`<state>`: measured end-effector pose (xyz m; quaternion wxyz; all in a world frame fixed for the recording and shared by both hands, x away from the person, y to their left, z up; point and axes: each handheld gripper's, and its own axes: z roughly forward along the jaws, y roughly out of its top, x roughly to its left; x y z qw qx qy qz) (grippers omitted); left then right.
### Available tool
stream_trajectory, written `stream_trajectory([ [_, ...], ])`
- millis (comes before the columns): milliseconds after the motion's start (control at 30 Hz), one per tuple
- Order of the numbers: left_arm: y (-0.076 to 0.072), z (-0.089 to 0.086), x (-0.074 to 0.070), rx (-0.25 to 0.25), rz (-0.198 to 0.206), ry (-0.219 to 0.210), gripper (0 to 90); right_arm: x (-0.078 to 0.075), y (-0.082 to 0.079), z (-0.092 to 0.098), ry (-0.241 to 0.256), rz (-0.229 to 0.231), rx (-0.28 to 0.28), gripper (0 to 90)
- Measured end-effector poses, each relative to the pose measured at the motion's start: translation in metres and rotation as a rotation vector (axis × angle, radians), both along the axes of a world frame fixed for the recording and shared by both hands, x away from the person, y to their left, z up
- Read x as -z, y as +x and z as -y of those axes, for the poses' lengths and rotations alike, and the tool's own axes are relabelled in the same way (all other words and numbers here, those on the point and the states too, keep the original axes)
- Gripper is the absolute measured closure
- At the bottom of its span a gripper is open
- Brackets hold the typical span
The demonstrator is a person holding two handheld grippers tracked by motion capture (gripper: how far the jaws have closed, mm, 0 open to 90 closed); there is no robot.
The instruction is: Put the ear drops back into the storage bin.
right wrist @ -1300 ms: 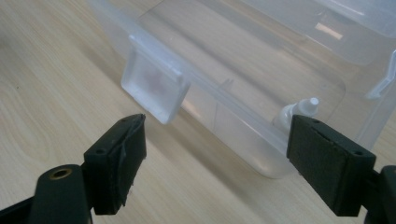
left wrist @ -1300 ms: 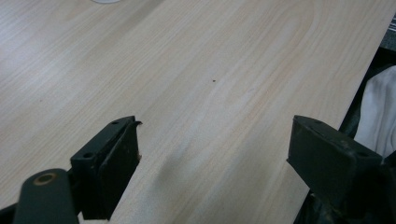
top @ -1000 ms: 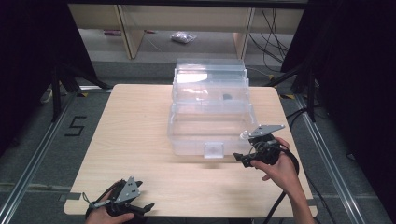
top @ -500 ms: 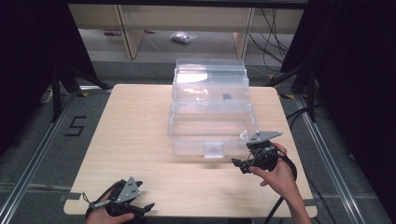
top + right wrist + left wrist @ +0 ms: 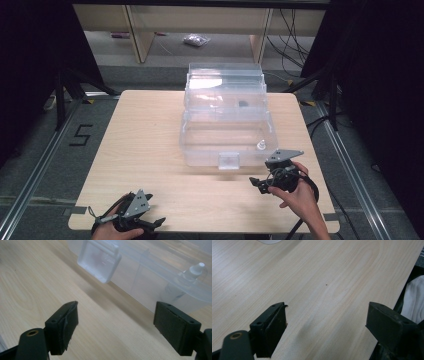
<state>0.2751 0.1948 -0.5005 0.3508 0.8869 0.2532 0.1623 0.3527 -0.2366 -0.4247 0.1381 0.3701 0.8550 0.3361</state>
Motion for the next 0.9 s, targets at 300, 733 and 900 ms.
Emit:
stream_trajectory([
  [300,0.000,0.000,0.000,-0.001,0.000,0.004,16.0,0.011,-0.011,0.006,0.021,-0.020,0.027,20.4],
  [733,0.000,0.000,0.000,-0.005,0.003,-0.002,16.0,0.028,-0.024,0.012,0.034,-0.049,0.032,19.9],
  [900,0.000,0.000,0.001,-0.004,0.003,-0.001,16.0,0.033,-0.028,0.014,0.051,-0.019,0.044,19.5],
])
